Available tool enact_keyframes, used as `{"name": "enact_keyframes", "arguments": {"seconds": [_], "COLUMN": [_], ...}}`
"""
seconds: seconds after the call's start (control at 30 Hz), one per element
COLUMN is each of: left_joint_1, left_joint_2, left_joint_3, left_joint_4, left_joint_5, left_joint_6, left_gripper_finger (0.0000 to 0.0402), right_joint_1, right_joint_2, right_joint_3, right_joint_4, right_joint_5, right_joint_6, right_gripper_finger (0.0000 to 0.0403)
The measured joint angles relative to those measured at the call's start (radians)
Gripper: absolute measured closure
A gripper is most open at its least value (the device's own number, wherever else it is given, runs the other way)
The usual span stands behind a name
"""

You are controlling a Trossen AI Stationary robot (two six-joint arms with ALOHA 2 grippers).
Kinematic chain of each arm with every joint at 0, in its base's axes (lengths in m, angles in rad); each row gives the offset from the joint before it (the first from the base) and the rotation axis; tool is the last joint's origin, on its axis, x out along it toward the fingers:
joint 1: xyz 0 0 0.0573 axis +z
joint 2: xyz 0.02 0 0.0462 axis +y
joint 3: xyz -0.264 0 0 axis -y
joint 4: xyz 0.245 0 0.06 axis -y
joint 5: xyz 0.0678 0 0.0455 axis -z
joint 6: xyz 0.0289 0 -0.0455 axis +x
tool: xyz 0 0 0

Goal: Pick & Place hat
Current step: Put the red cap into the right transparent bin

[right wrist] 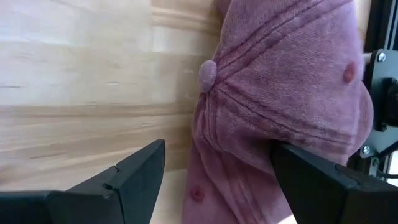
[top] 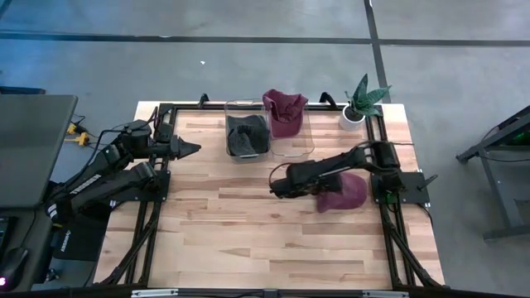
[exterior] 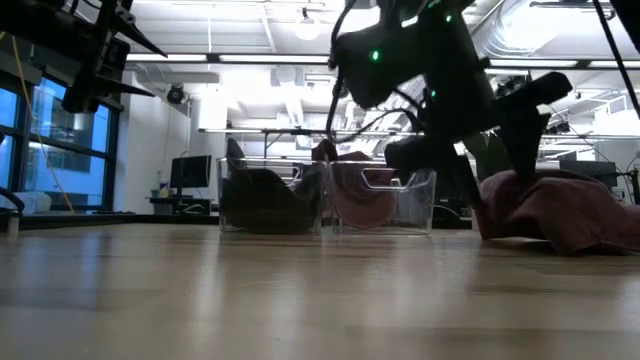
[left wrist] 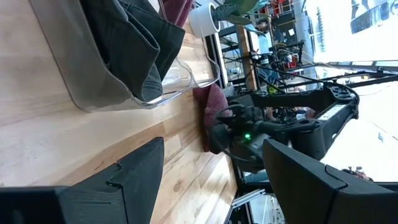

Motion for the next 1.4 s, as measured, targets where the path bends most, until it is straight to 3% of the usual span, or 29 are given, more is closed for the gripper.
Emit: {"name": "enact_keyframes", "arguments": {"seconds": [0.23, 0.63, 1.17, 1.3, 1.4], "left_joint_1": [0.000, 0.000, 0.000, 0.000, 0.000], "left_joint_2": [0.000, 0.000, 0.000, 0.000, 0.000], "left_joint_3": [0.000, 0.000, 0.000, 0.000, 0.000], "left_joint_4": [0.000, 0.000, -0.001, -0.001, -0.005], "left_joint_5": [0.023, 0.028, 0.028, 0.028, 0.028], "left_joint_6": [0.000, 0.000, 0.000, 0.000, 0.000], "left_gripper_finger": [0.0138, 0.0138, 0.0138, 0.0138, 0.0138], "right_joint_1": [-0.003, -0.002, 0.027, 0.027, 0.028], "right_joint_2": [0.052, 0.059, 0.056, 0.055, 0.043], "right_joint_3": [0.000, -0.032, -0.172, -0.176, -0.173], "right_joint_4": [-0.056, -0.105, -0.105, -0.106, -0.104], "right_joint_5": [-0.049, -0.021, -0.078, -0.078, -0.076], "right_joint_6": [-0.009, 0.038, 0.035, 0.035, 0.027], "right_gripper_finger": [0.0116, 0.0124, 0.0233, 0.0283, 0.0346]}}
